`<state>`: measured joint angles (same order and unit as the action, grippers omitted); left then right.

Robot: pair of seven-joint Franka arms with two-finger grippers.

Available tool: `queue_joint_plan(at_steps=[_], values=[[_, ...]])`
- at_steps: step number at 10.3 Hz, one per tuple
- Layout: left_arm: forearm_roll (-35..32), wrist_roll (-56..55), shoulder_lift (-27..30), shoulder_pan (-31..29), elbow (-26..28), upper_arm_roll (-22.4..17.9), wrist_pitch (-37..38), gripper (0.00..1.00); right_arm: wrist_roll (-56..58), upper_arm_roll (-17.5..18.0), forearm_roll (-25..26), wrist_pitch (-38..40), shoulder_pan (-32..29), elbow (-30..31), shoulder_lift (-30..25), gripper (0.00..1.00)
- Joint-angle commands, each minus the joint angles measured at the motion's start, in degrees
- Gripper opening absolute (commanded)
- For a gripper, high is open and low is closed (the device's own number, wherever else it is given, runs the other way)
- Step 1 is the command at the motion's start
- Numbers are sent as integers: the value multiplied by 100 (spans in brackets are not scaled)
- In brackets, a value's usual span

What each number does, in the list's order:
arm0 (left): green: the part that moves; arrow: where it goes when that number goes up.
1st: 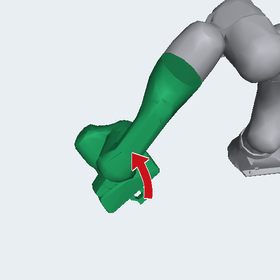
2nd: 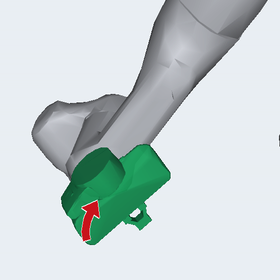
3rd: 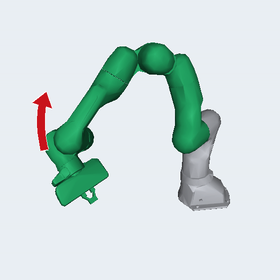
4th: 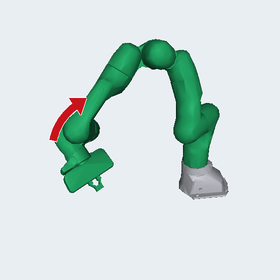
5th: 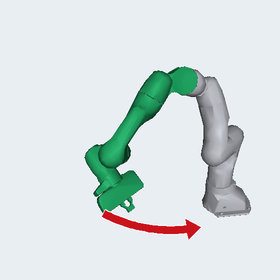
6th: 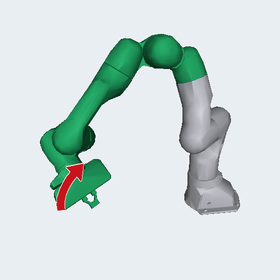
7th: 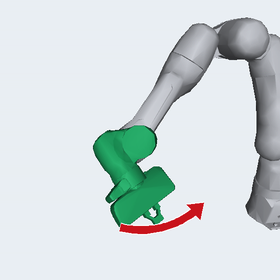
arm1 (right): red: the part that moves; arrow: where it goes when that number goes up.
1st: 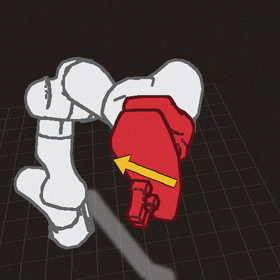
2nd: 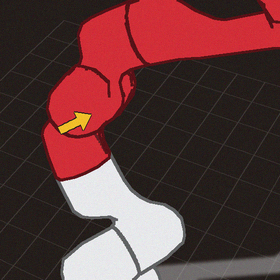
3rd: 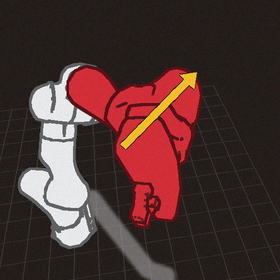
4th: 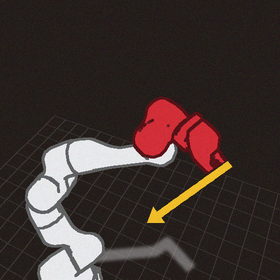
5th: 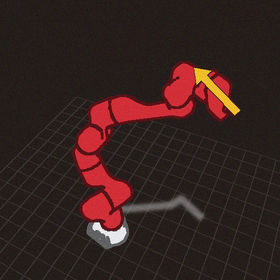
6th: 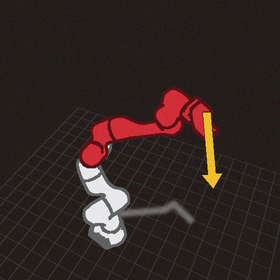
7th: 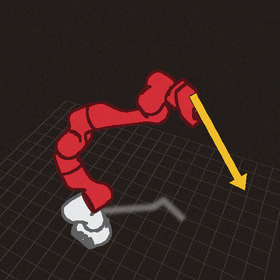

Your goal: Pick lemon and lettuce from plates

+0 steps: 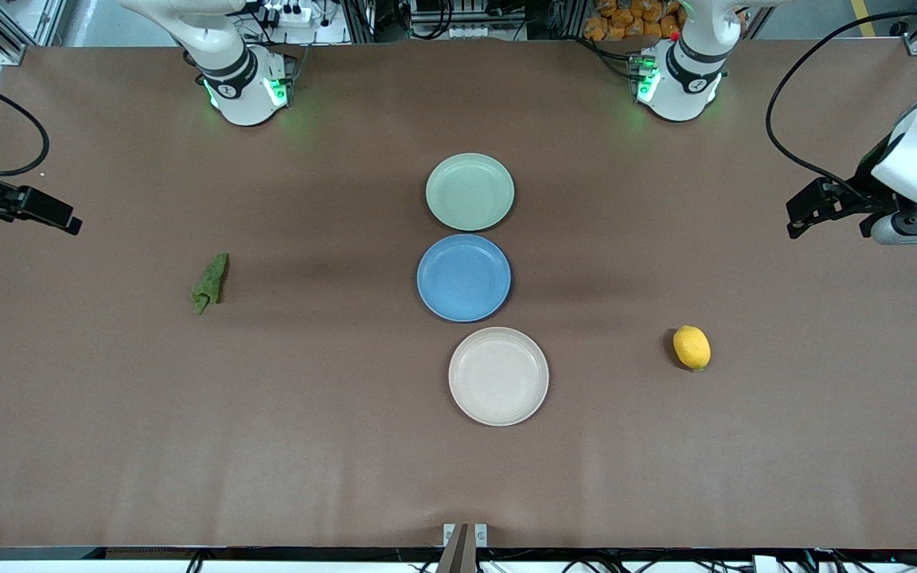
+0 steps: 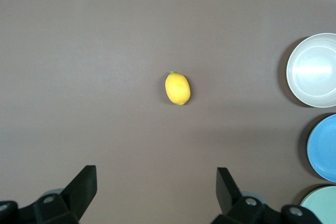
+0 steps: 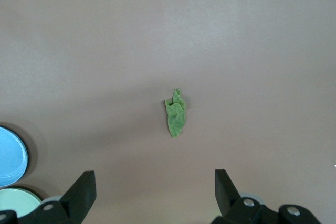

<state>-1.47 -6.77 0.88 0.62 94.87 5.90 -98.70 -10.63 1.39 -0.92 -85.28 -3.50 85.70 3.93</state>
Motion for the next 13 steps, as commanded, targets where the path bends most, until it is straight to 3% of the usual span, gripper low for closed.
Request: queue_joint_plan(at_steps=[1, 3, 13], values=[[76, 123, -44, -44, -127, 17, 35, 100, 61, 466, -58, 29, -484, 0, -15, 100], [76, 106, -35, -44, -127, 17, 35, 100, 61, 713, -49, 29, -721, 0, -15, 100], [76, 79, -35, -35, -135, 17, 35, 100, 26, 679, -23, 29, -591, 78, -42, 100]])
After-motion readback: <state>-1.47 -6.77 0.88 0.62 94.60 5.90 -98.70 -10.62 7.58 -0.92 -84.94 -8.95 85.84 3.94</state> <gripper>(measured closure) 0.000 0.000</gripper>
